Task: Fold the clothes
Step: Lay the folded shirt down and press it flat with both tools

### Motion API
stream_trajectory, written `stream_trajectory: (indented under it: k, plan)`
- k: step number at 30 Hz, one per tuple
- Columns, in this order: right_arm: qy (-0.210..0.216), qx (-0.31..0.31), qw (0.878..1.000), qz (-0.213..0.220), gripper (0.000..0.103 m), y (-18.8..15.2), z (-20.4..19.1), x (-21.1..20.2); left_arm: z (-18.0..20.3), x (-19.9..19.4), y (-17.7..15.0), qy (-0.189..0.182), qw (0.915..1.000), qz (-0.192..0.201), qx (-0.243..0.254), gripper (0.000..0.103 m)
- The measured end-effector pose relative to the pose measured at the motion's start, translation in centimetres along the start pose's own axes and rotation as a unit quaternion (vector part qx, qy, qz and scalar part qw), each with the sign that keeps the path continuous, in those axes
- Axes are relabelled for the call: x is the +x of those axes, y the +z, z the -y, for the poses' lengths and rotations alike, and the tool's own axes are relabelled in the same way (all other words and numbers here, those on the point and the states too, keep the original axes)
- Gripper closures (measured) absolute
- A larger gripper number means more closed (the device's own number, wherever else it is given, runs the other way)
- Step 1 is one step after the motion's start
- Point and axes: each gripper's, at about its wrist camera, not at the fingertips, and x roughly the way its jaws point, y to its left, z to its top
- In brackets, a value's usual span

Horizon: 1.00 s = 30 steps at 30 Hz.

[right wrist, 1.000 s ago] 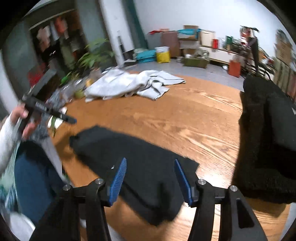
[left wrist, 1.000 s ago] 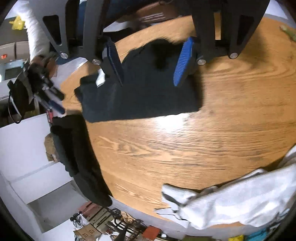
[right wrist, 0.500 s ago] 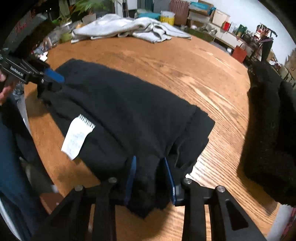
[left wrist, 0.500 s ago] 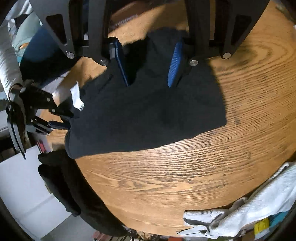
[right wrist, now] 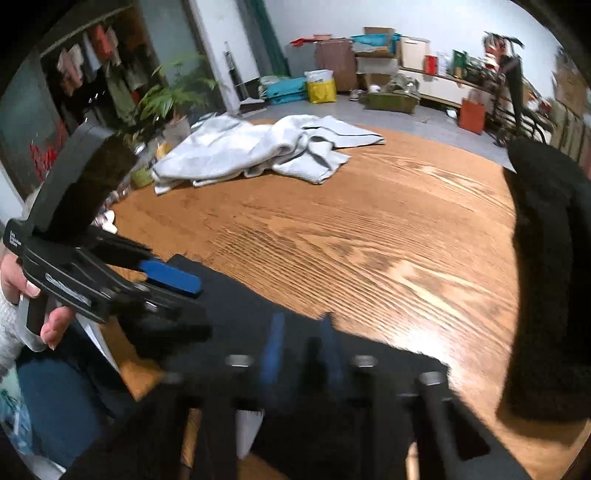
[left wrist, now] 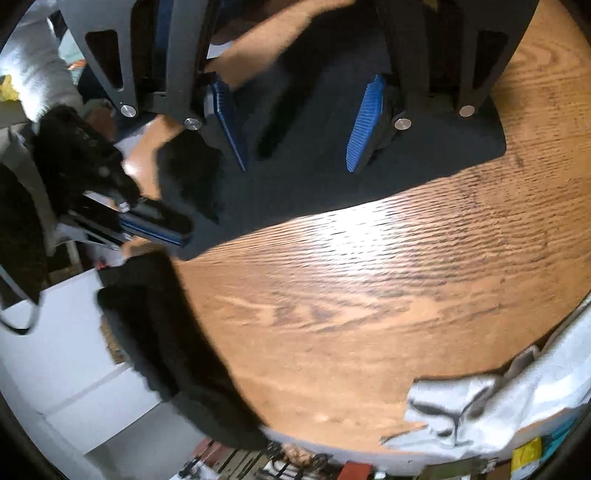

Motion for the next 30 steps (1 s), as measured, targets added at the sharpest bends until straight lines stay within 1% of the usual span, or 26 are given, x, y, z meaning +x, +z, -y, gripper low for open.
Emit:
stream_trajectory:
  k: [2, 5, 7, 9, 11, 13, 14, 16, 17, 18, 19, 20, 21, 22, 23, 24, 25, 26, 27, 28, 30]
  plan:
    - [-0.006, -0.005, 1.0, -0.004, 0.1, -0.5, -0.5, 1.2, -1.0, 1.0, -0.1, -0.01, 0.9999, -0.012, 0.0, 0.046]
    - [-0.011, -0.03, 0.998, -0.059, 0.1, -1.5, -1.3, 5.0, -2.0, 1.4, -0.3, -0.03, 0.9994, -0.015, 0.008, 0.047]
    - [-0.003, -0.032, 0.997, -0.065, 0.101, -2.2, -1.0, 5.6, -2.4, 1.3, -0.5, -0.044, 0.9988, -0.012, 0.018, 0.047]
    - [0.005, -0.032, 0.997, -0.065, 0.101, -2.7, -0.7, 5.9, -2.6, 1.3, -0.8, -0.049, 0.9982, -0.009, 0.032, 0.048]
    - [0.032, -0.009, 0.997, -0.066, 0.103, -2.8, 0.6, 6.1, -2.4, 1.1, -0.9, -0.047, 0.9979, -0.009, 0.044, 0.049]
    - [0.048, 0.005, 0.996, -0.069, 0.103, -2.7, 1.3, 6.2, -2.2, 0.9, -0.9, -0.041, 0.9978, -0.011, 0.05, 0.049]
    - [0.05, 0.004, 0.996, -0.068, 0.103, -2.7, 1.2, 6.0, -2.1, 0.8, -0.9, -0.036, 0.998, -0.012, 0.052, 0.049]
    - [0.051, -0.005, 0.997, -0.065, 0.099, -2.5, 0.6, 5.4, -1.8, -0.5, -1.6, -0.019, 0.9987, -0.015, 0.044, 0.049]
    - [0.053, -0.002, 0.997, -0.061, 0.086, -2.2, 0.6, 5.1, -1.7, -1.5, -2.2, -0.016, 0.999, -0.012, 0.041, 0.047]
    - [0.057, 0.001, 0.998, -0.041, 0.058, -2.2, 0.3, 4.1, -1.6, -2.3, -3.0, -0.019, 0.9989, -0.007, 0.041, 0.046]
    - [0.061, 0.003, 0.998, -0.014, 0.038, -2.2, -0.1, 2.9, -1.6, -2.8, -3.8, -0.018, 0.9989, -0.006, 0.043, 0.042]
    - [0.066, 0.004, 0.998, 0.013, 0.007, -2.2, -0.5, 1.7, -1.5, -3.2, -4.7, -0.009, 0.9988, -0.005, 0.047, 0.04]
    - [0.059, -0.002, 0.998, 0.018, 0.005, -2.4, -1.0, 1.3, -1.6, -3.4, -5.6, 0.0, 0.9988, -0.005, 0.05, 0.04]
    - [0.046, -0.011, 0.999, 0.013, 0.007, -2.8, -1.5, 1.3, -1.9, -3.3, -6.4, 0.011, 0.9987, -0.006, 0.048, 0.04]
    - [0.034, -0.02, 0.999, 0.009, 0.015, -3.1, -2.0, 1.2, -2.4, -3.1, -7.2, 0.023, 0.9988, -0.007, 0.044, 0.04]
    - [0.018, -0.029, 0.999, -0.006, 0.034, -3.5, -2.2, 1.6, -2.9, -3.1, -7.9, 0.028, 0.9988, -0.004, 0.039, 0.04]
    - [0.0, -0.038, 0.999, -0.025, 0.044, -3.9, -2.3, 2.2, -3.2, -3.2, -8.2, 0.025, 0.999, 0.002, 0.037, 0.04]
    - [-0.013, -0.044, 0.998, -0.04, 0.059, -4.3, -2.2, 2.7, -3.4, -3.3, -8.3, 0.02, 0.9993, 0.005, 0.033, 0.04]
    - [-0.024, -0.048, 0.997, -0.053, 0.065, -4.8, -1.9, 3.2, -3.6, -3.2, -8.2, 0.017, 0.9994, 0.003, 0.028, 0.04]
    - [-0.035, -0.053, 0.996, -0.066, 0.067, -5.2, -1.7, 3.7, -3.9, -3.1, -8.2, 0.016, 0.9996, 0.001, 0.024, 0.04]
    - [-0.049, -0.072, 0.994, -0.062, 0.067, -5.7, -2.0, 3.7, -4.2, -3.1, -8.1, 0.013, 0.9998, 0.001, 0.014, 0.04]
